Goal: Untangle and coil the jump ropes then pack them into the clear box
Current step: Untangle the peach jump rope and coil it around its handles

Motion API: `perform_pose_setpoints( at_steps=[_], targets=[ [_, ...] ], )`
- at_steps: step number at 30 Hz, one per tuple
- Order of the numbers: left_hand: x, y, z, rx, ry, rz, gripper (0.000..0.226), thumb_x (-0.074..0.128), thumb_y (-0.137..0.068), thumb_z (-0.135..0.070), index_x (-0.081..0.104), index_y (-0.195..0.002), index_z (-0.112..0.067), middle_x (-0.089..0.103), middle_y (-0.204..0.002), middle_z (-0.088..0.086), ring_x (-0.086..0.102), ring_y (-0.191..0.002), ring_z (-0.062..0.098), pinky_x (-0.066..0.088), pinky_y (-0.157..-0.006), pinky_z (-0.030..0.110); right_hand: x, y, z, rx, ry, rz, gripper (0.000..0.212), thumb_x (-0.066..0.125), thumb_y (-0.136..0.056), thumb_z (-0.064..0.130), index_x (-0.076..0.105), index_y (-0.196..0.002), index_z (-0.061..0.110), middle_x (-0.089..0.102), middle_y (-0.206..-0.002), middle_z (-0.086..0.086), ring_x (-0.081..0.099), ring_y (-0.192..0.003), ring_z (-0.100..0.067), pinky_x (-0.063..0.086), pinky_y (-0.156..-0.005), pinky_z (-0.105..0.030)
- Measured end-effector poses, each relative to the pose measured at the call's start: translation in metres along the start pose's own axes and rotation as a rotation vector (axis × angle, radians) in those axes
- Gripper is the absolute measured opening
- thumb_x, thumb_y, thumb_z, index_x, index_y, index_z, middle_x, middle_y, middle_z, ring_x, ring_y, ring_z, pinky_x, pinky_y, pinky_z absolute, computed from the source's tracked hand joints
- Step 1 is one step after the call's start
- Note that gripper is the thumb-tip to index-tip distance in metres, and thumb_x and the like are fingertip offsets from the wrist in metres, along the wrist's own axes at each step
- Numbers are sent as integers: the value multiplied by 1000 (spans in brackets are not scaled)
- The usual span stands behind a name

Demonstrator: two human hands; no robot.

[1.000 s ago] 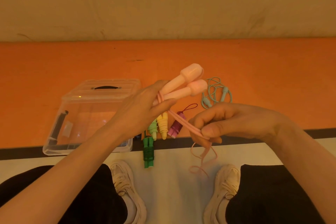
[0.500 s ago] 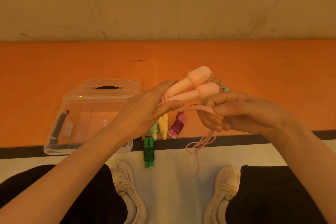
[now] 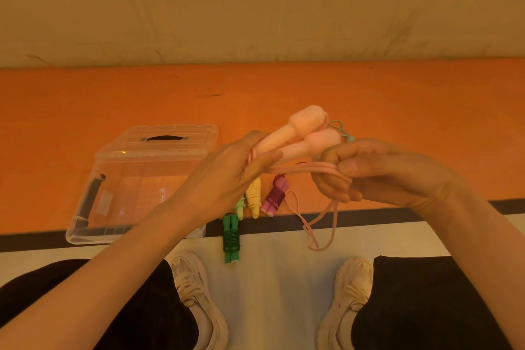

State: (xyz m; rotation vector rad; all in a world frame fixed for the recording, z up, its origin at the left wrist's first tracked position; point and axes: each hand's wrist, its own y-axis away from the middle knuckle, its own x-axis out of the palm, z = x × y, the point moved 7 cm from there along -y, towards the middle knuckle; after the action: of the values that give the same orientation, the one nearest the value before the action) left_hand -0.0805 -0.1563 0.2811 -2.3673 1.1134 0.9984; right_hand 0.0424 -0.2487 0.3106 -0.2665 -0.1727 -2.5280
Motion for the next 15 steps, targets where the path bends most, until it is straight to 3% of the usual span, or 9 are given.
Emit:
perform_pose_setpoints(
  at_steps=[4, 6, 9, 11, 15],
  targets=[
    [-4, 0, -1, -24, -451, -120, 52, 21, -90, -64, 47, -117, -27, 56, -85, -7, 52, -76, 19, 46, -60, 38, 8, -5, -15, 140, 193, 75, 21, 48, -94, 18, 58, -85, 2, 57, -79, 3, 45, -68, -12, 37, -72, -39],
    [3, -1, -7, 37, -605, -136, 52, 23, -92, -59, 50, -112, -20, 58, -87, -2, 48, -67, 16, 34, -53, 30, 8, -8, -16, 168, 222, 72, 21, 46, -96, 16, 58, -86, 1, 57, -80, 2, 41, -66, -16, 38, -73, -35],
    [7, -2, -14, 110, -661, -161, 49, 24, -93, -53, 53, -107, -15, 58, -89, 3, 47, -62, 16, 32, -51, 28, 5, -8, -14, 165, 190, 24, 19, 45, -95, 12, 57, -85, 2, 58, -78, 3, 41, -65, -15, 38, -69, -26],
    [8, -2, -10, 69, -658, -108, 51, 19, -93, -53, 49, -110, -15, 53, -96, 2, 46, -61, 15, 37, -47, 29, 3, -8, -14, 149, 181, 5, 20, 43, -94, 13, 56, -83, 0, 58, -77, 3, 42, -64, -13, 39, -68, -23],
    [8, -1, -15, 67, -698, -22, 50, 10, -93, -53, 39, -117, -21, 49, -100, -1, 43, -59, 14, 28, -43, 24, 4, -10, -12, 117, 117, -7, 24, 45, -95, 13, 54, -82, -5, 57, -77, 1, 42, -65, -14, 39, -65, -22]
  ],
)
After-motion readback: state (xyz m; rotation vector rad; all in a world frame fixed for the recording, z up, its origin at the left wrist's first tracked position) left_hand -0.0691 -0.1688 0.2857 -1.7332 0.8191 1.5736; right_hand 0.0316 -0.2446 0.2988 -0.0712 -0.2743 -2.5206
